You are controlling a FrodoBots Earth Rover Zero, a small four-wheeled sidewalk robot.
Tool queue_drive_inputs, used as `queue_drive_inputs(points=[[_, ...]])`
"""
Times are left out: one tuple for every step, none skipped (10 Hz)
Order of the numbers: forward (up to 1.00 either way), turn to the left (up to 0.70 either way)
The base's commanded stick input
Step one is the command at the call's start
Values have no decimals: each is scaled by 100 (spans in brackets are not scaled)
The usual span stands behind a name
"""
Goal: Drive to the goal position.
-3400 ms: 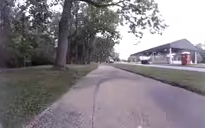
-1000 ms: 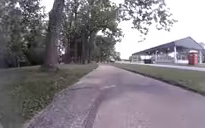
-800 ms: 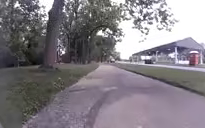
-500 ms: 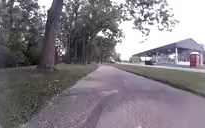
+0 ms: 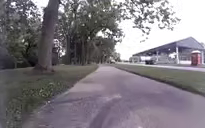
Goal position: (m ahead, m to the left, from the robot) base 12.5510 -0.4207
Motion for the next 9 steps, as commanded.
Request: queue_drive_inputs(points=[[70,-2],[70,-7],[70,-13],[70,-14],[70,-6],[70,0],[70,0],[70,0],[70,0]])
